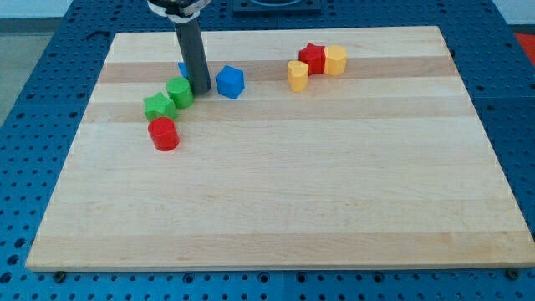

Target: Nudge blue triangle right a bit

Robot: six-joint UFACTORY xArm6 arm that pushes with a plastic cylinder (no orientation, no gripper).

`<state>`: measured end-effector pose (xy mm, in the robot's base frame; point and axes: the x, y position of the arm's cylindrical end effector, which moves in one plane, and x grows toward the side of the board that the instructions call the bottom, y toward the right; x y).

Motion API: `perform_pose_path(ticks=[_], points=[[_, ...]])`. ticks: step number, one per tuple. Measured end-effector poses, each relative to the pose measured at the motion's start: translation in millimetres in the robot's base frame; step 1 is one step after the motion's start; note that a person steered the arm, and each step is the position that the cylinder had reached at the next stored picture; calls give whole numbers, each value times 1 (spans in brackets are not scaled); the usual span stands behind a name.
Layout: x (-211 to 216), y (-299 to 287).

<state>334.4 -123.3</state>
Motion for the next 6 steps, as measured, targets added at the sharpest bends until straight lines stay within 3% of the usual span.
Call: perform_pose_path(ticks=[2,3,5,6], points=[[-64,37],[-96,22],[-76,-102],[-45,-122]])
